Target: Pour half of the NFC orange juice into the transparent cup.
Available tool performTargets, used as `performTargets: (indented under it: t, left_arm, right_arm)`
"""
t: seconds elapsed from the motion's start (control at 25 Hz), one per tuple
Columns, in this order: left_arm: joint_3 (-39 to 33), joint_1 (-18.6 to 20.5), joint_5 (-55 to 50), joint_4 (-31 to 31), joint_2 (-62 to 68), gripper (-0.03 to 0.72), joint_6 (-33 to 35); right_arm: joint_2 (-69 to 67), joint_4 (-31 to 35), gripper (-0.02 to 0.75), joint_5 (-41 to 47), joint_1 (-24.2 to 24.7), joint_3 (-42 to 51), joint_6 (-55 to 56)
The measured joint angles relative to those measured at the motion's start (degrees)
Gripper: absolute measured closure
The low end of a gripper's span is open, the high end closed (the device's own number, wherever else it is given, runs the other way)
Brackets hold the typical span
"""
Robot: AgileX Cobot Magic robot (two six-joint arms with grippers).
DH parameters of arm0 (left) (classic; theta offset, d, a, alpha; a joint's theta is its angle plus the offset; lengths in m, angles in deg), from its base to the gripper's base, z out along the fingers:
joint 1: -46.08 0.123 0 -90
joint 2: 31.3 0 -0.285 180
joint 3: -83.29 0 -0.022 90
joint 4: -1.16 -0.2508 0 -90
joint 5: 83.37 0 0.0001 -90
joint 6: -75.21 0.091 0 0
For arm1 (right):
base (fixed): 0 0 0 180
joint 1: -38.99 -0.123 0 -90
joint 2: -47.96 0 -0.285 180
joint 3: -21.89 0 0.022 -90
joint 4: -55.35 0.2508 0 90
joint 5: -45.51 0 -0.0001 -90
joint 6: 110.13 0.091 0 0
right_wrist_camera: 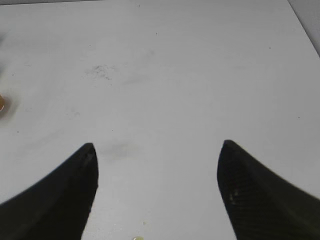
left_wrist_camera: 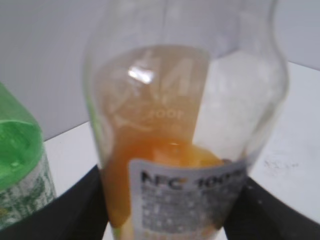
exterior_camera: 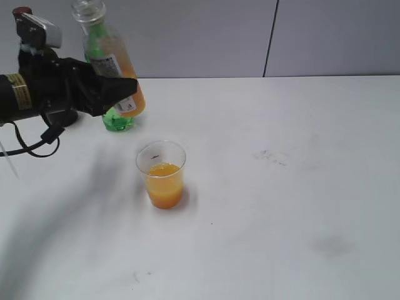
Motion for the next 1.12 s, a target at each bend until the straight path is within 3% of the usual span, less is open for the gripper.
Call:
performTargets:
  t: [0.6,1.12]
  left_arm:
    - [18.1,-7.9,-7.8,4.0,18.8,0.210,1.8]
    - [20.0,-9.7,-12.5,4.2,22.6,0.208,2.0]
  right_arm:
    - [0.0,0.0,0.166,0.0,0.0,0.0,0.0]
    - [0.0,0.0,0.166,0.0,0.0,0.0,0.0]
